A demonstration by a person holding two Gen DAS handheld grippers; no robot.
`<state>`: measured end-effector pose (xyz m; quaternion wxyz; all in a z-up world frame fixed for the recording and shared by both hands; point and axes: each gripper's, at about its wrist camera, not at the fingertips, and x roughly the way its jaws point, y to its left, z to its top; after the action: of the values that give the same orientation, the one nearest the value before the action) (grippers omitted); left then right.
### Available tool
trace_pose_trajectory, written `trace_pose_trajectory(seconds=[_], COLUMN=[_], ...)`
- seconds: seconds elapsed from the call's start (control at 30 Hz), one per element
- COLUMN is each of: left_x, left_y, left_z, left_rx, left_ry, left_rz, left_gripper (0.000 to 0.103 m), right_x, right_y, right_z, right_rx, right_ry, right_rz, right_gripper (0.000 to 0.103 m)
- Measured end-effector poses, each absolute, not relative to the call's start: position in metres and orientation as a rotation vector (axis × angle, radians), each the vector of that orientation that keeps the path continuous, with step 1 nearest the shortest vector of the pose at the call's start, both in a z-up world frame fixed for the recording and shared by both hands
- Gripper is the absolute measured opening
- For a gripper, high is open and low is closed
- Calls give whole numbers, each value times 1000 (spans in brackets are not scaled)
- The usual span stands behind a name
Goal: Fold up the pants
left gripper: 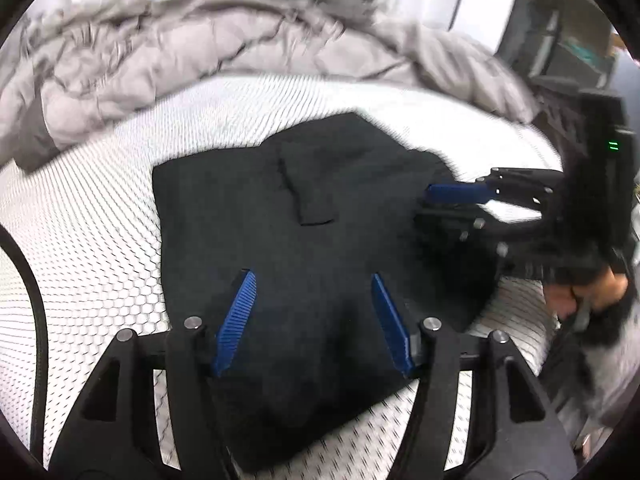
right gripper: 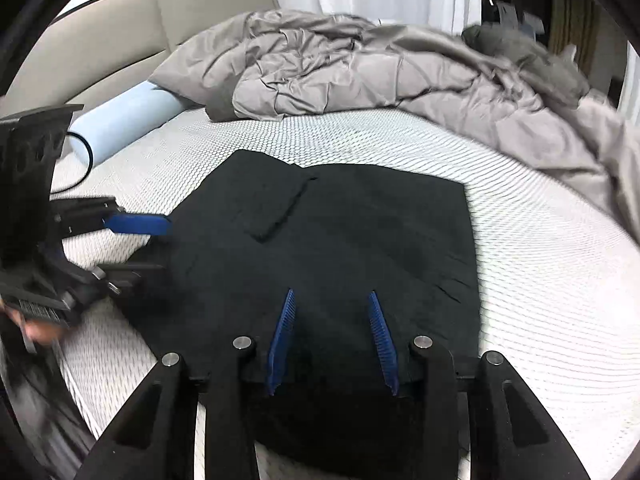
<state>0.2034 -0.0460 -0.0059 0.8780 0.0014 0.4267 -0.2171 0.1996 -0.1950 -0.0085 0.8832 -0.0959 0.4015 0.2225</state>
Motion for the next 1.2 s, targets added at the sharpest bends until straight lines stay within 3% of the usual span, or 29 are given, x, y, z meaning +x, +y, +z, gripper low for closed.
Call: trace_pose_trajectory(seconds=[0.17,0.37,0.57,0.7,0.93,1.2], left_x=[214,210,208,251,241,254], left_y=[-47,-26,-36,-50,-29,-23], left_z=[-22,-22,5,-17,-22,-3], left_rx=[97,72,60,79,64,33], left_ry=[920,915,829,919,923,869], left_rz=[-434,-408,-412,-355,-367,-289], left_gripper=[49,49,49,49,50,48], right_x=[218,210,211,234,235,243], right_y=[-160,-210,-192,-160,-190,-194], right_z=[-49,-35,-17,-26,-40,-19], right_rx=[-361,-277,-212,-219,-442,-244], right_ry=[913,906,874,900,895,903], right_rz=[480,404,457,493,267,378], right_gripper=[39,35,35,37,34,35])
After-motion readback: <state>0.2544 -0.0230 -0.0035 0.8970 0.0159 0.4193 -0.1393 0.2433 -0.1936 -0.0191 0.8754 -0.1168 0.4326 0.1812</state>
